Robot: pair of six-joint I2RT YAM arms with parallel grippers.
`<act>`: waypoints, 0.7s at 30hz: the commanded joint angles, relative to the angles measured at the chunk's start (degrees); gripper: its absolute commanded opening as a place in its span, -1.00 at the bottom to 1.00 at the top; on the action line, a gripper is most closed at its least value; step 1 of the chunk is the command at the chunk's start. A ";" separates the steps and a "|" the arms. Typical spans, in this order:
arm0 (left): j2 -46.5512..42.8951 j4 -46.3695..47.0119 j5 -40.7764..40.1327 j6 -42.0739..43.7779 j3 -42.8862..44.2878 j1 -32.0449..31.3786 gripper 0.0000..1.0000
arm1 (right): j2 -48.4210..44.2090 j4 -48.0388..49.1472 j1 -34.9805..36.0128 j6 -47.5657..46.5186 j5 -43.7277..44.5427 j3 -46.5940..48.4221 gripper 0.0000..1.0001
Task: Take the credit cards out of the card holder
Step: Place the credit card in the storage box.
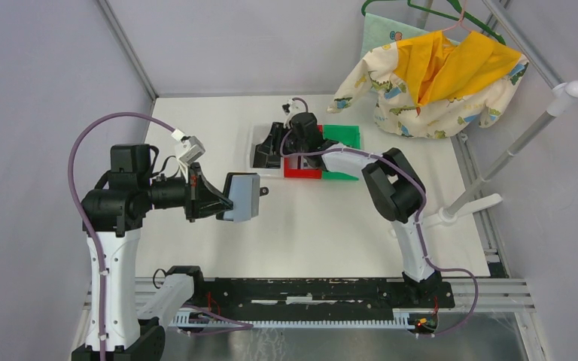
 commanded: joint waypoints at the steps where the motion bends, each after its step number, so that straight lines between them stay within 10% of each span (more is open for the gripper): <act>1: -0.76 1.12 1.35 2.72 0.18 0.25 -0.97 | -7.59 2.56 0.16 -4.13 1.51 -3.33 0.03; 6: -0.89 1.11 2.30 3.50 -1.41 0.25 -0.97 | -22.53 8.38 0.14 -9.55 -0.61 -13.60 0.54; 10: -0.80 0.91 4.50 4.37 -2.94 0.25 -0.96 | -32.31 31.50 0.14 -5.57 -20.04 -25.61 0.95; 16: -0.05 -2.34 5.41 7.98 -3.18 0.25 -0.97 | -32.93 75.36 0.29 21.65 -37.80 -32.83 0.96; 21: 0.22 -6.29 6.46 11.88 -2.94 0.25 -0.97 | -33.16 80.71 2.56 23.48 -44.38 -30.55 0.96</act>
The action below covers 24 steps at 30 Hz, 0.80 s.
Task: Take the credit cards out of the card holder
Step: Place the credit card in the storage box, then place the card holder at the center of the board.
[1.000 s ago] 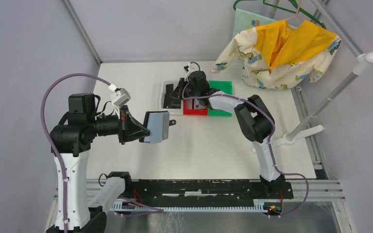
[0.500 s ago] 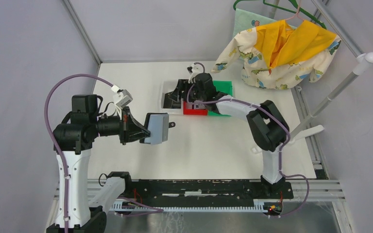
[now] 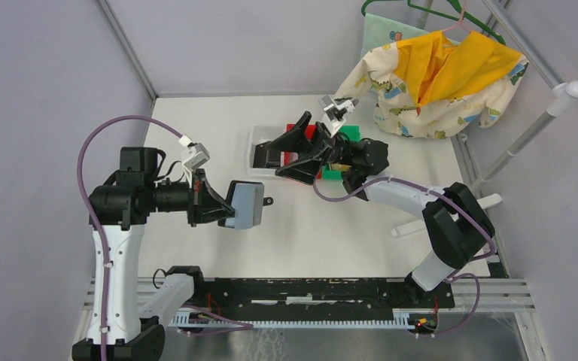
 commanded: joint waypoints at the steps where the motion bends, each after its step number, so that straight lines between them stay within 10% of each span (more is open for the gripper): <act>1: -0.31 -2.96 4.37 6.02 0.53 0.25 -0.96 | 0.11 15.20 2.92 6.41 -12.37 2.57 0.96; 10: -0.98 -2.97 6.89 6.36 0.89 -0.07 -0.96 | -3.37 -35.94 10.55 -36.93 -14.61 11.58 0.96; 16: -1.62 -3.05 6.98 6.04 1.44 -0.67 -0.97 | -1.51 -44.23 11.59 -41.31 -15.33 16.30 0.94; 24: -1.55 -3.01 6.40 6.61 2.53 -0.81 -0.96 | -1.54 -48.58 11.99 -41.07 -18.40 15.21 -0.37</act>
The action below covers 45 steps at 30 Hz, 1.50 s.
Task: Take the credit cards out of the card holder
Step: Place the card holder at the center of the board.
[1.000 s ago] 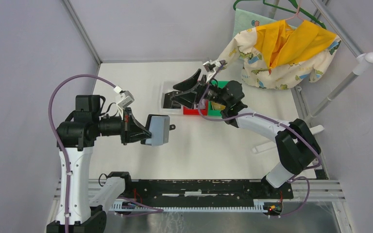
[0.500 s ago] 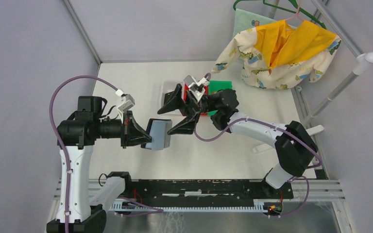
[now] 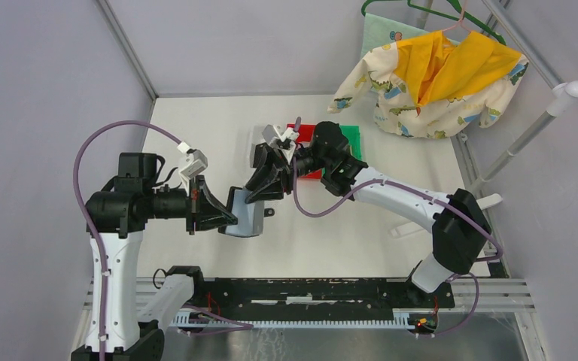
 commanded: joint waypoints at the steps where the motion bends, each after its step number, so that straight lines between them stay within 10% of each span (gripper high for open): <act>1: -0.10 0.42 2.14 3.41 2.56 -0.20 -0.93 | -1.41 -3.91 0.40 -2.18 -2.84 0.42 -0.60; 4: 0.31 1.01 -0.45 4.42 2.32 -0.19 -0.29 | -2.67 -7.43 0.33 -3.93 -0.18 -0.48 -1.00; 8: -0.36 7.91 -7.29 0.12 0.58 -0.21 0.66 | -4.57 -10.09 -0.46 -2.73 7.56 -3.68 -1.00; 11: -1.18 12.22 -13.61 -2.16 -0.60 -0.22 0.98 | -6.16 -7.45 -0.74 1.53 11.14 -9.80 -1.00; 22: -0.85 24.52 -36.42 -6.77 -10.11 -0.23 0.99 | -9.48 4.64 -5.02 11.68 26.04 -37.18 -0.95; 27: 2.36 26.73 -40.47 -5.55 -13.28 -0.18 0.99 | -9.55 -0.10 -7.95 6.58 35.68 -39.55 0.21; 32: 3.91 33.05 -44.25 -4.71 -17.10 -0.15 0.99 | -14.48 -11.44 -8.62 -1.73 47.51 -35.96 0.95; 45: 20.08 71.37 -39.57 -13.31 -30.57 17.19 0.99 | -33.12 -16.62 -21.40 -5.02 98.20 -43.08 0.96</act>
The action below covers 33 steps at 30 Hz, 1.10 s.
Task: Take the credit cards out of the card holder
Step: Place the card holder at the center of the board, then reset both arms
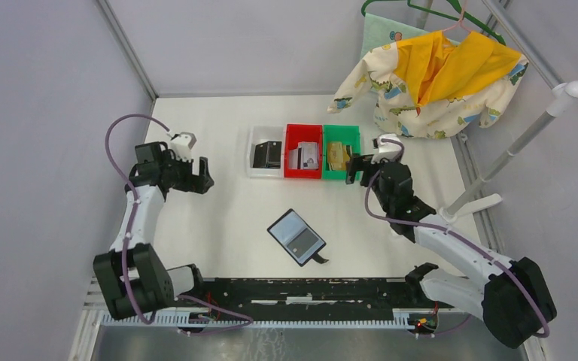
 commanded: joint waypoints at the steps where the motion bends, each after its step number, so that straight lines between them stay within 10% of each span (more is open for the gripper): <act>1: 5.90 22.99 4.99 -6.73 -4.21 6.66 0.99 | -3.66 3.29 -5.63 0.25 22.55 -7.58 0.96; 9: 13.04 49.79 1.64 -18.78 -14.35 8.34 0.99 | -5.98 26.38 -13.56 -2.12 44.03 -27.49 0.96; 28: 18.31 105.95 -6.57 -31.12 -39.19 6.07 0.99 | 11.27 58.66 -21.99 -18.74 28.75 -36.75 0.96; 33: 21.76 115.50 -24.60 -16.76 -44.02 -10.62 0.99 | 13.28 70.79 -21.71 -24.84 16.40 -41.79 0.96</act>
